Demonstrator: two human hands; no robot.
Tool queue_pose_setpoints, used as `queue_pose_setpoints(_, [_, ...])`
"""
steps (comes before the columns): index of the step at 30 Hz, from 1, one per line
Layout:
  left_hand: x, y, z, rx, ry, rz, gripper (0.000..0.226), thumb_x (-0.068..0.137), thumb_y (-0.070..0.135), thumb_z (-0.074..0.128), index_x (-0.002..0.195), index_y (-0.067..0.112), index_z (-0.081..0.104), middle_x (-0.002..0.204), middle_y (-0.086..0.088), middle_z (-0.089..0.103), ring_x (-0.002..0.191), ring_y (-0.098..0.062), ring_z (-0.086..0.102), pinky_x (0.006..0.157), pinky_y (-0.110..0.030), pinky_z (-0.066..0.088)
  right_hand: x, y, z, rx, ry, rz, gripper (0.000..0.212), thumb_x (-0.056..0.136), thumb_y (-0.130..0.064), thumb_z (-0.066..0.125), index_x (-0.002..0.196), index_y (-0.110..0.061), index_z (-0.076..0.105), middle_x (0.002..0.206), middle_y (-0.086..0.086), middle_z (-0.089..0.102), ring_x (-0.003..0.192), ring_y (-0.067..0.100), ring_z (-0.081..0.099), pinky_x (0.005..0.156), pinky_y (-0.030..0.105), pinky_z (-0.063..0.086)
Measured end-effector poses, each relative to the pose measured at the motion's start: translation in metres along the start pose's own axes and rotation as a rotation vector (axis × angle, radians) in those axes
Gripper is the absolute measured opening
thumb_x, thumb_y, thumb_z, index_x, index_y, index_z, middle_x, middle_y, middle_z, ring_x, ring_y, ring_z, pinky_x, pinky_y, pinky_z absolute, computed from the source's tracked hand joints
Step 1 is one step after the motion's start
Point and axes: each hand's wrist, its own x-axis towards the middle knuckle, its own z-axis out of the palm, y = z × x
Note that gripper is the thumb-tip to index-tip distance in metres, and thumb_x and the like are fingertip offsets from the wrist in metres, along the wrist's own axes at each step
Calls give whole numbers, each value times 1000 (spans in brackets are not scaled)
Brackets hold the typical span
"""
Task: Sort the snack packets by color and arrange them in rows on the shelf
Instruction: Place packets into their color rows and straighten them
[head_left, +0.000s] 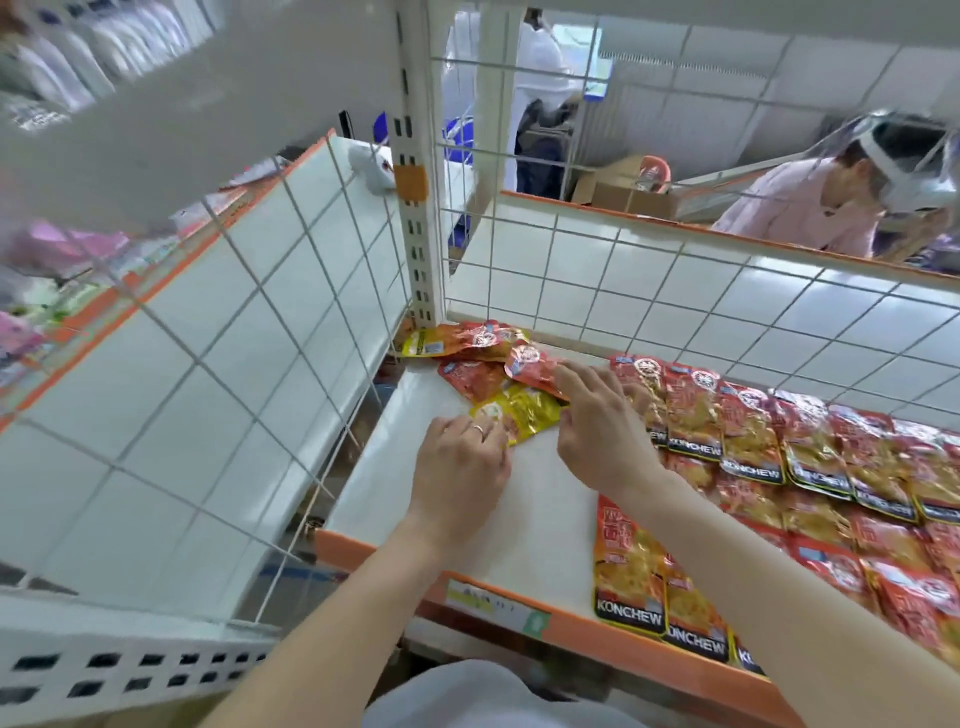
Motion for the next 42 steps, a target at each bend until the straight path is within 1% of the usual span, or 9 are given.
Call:
queue_pose_setpoints(6, [-38,0,-42,-92,-57,-138,9,74,25,57,75,17,59,78,-1,60,75,-27,58,71,-38,39,37,-16,7,-113,-268,101,62,91,-34,57,147,-21,36,142,4,49,131,32,42,106,52,30])
queue_pose_setpoints(14, [-20,5,-46,11,-477,-368,66,86,64,54,133,17,50,128,-3,54,117,-27,48,96,-40,39,23,-20,9,49,-118,157,75,80,-30,77,144,-17,41,125,9,53,123,32,40,100,49,32])
queue_pose_setpoints(20, [-2,9,-55,-109,-595,-611,55,77,58,68,111,18,56,109,-5,56,106,-29,61,86,-37,46,9,-16,-11,636,-123,328,10,87,-17,72,81,-14,65,67,-5,63,58,14,64,49,19,46])
queue_pose_setpoints(24, [2,13,-61,-554,-556,-915,43,77,42,83,99,14,60,94,-5,65,84,-21,65,67,-26,47,-10,-7,-31,1248,-274,460,11,98,-3,56,100,-12,62,89,8,69,87,32,70,72,38,57])
queue_pose_setpoints(27, [3,28,-69,-1012,-426,-1174,21,89,14,75,103,8,60,90,-12,67,66,-17,62,54,-22,51,-28,7,-44,1468,-334,440,19,100,1,49,118,-4,53,92,16,71,78,36,70,82,53,54])
queue_pose_setpoints(34, [-1,72,-86,-1500,-180,-1195,19,79,0,70,92,14,67,84,-5,73,67,-15,71,70,-33,56,-62,49,-64,1836,-435,561,50,95,-54,46,108,-9,63,80,8,61,63,21,56,55,30,42])
queue_pose_setpoints(36, [-2,85,-91,-1513,-139,-1112,19,62,13,78,80,19,75,81,3,76,73,-10,72,78,-34,53,-74,62,-67,1836,-380,569,49,94,-56,45,99,-12,63,75,4,57,59,16,52,47,25,37])
queue_pose_setpoints(39, [0,102,-91,-1416,-92,-1086,61,21,49,98,73,24,77,79,11,73,76,-3,66,73,-25,45,-90,75,-78,1767,-247,570,23,103,-29,43,99,-10,56,76,4,51,59,14,48,46,22,37])
queue_pose_setpoints(42, [-1,116,-89,-1465,-42,-1068,25,63,18,91,82,25,76,83,15,70,74,1,61,68,-20,45,-106,83,-91,1529,-178,485,13,102,-8,47,107,-6,60,86,5,66,74,15,66,67,25,55])
